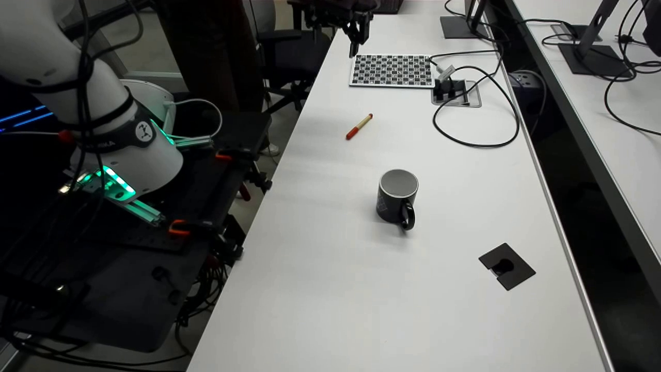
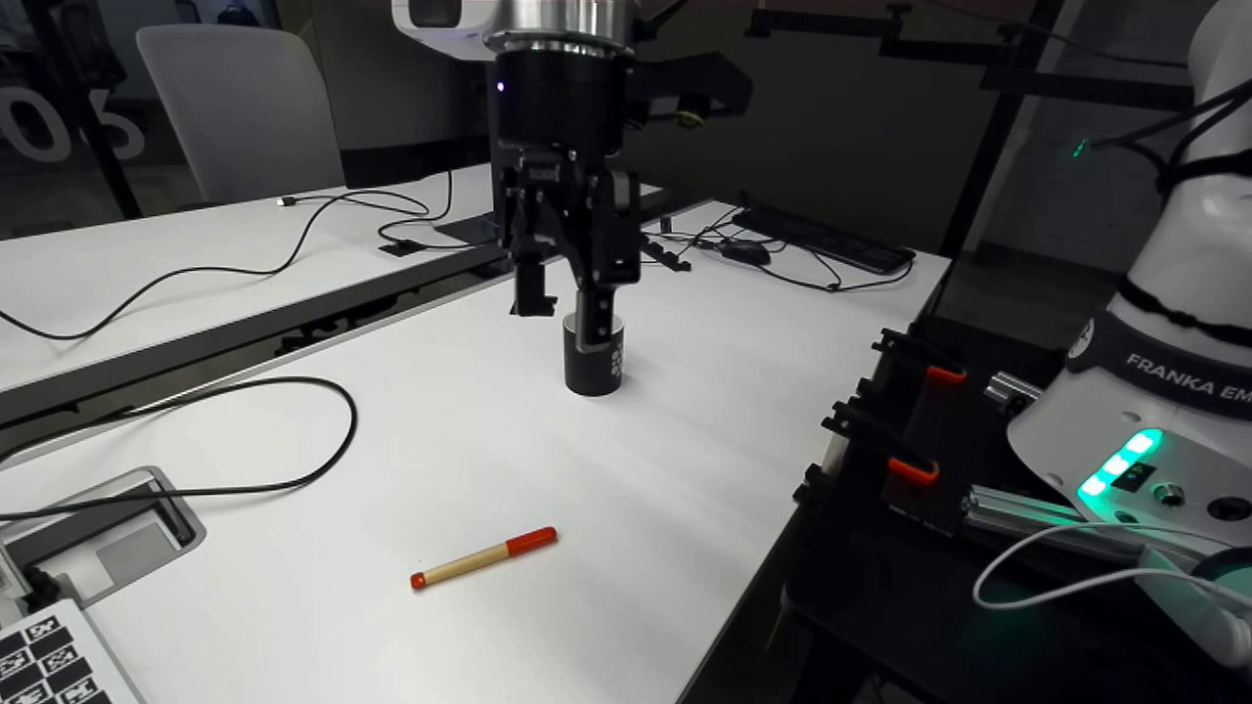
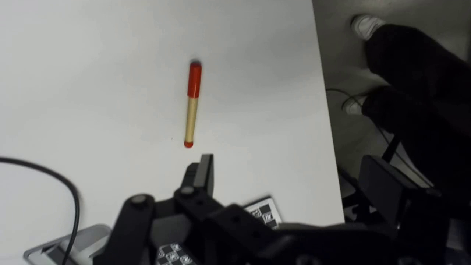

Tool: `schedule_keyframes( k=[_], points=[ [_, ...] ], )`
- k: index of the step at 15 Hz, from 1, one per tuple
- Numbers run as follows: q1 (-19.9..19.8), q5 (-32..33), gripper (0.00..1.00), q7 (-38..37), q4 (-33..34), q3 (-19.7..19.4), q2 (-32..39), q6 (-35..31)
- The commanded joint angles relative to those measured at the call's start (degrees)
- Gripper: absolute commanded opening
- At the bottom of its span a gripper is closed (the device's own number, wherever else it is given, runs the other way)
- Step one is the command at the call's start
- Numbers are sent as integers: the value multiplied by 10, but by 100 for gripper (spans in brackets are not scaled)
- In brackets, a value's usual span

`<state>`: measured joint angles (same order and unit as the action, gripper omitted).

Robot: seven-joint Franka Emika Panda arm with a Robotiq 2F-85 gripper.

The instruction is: Put the pen in the mug

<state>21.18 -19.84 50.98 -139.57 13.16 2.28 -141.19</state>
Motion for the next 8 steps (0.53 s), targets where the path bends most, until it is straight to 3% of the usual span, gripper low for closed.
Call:
schedule_keyframes(
  k=[1, 3, 6, 7, 8],
  points=[
    [-7, -104, 100, 30, -4, 44, 13, -122],
    [-12, -142, 100, 54, -6, 64, 59, -213],
    [-25, -137, 100, 33, -5, 100, 116, -302],
    [-5, -147, 100, 42, -3, 83, 132, -320],
    [-13, -149, 100, 48, -2, 89, 151, -334]
  ],
)
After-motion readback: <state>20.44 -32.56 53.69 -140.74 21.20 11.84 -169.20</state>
